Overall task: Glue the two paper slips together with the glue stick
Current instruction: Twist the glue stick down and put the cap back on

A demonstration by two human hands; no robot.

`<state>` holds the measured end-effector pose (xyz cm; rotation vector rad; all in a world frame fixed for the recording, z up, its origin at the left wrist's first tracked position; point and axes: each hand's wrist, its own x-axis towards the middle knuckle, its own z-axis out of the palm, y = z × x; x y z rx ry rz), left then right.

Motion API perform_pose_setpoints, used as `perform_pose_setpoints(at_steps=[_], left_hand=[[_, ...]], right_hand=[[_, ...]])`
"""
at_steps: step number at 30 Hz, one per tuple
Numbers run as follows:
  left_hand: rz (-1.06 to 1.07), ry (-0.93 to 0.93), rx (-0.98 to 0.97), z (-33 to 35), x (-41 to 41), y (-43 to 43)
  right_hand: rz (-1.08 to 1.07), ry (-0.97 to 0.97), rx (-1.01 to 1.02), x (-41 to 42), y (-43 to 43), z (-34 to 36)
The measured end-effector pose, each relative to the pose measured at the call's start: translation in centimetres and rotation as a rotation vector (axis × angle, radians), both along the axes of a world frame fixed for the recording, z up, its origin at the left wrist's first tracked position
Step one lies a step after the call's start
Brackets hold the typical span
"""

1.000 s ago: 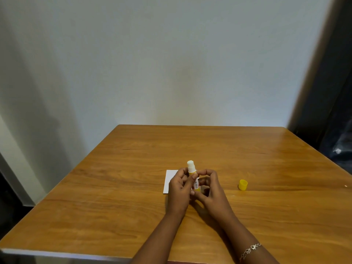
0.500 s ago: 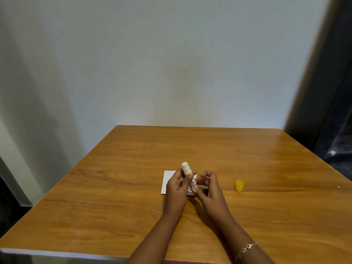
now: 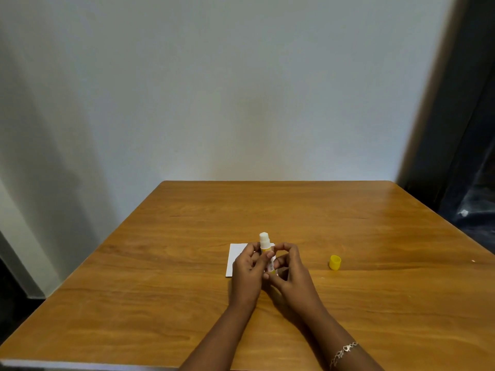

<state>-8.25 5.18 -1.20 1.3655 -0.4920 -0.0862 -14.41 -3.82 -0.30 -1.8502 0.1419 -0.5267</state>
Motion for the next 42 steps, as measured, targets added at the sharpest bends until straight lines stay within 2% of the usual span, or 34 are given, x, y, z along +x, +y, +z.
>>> perform_pose_setpoints(at_steps=[5,9,13,17,27,30,35,42], left_hand=[[-0.009,-0.015,0.033,0.0,-0.1,0.1],[0.004,0.032,-0.004,0.0,-0.1,0.0],[0.009,0.063,-0.036,-0.2,0.2,0.1],[0.021,0.029,-0.062,0.1,0.2,0.0],[-0.006,0.035,-0.061,0.1,0.0,0.0],[0.008,-0.014,-0.057,0.1,0.1,-0.1],[0.005,-0.017,-0.044,-0.1,0.2,-0.2],[0.001,-0.004,-0.075,0.0,0.1,0.1]], right_hand=[[0.065,-0.032,0.098,-0.3,0.3,0.1],[-0.027,-0.017,0.028,-0.4,0.2,0.3],[-0.019,-0.013,-0.011,-0.2,0.2,0.2],[0.024,-0.038,0.007,0.1,0.1,0.0],[-0.054,-0.007,0.020,0.2,-0.1,-0.3],[-0.095,0.001,-0.041,0.3,-0.1,-0.3],[-0.110,0.073,-0.311,0.7,-0.2,-0.5],[-0.171,0.036,-0.217,0.4,0.0,-0.4]])
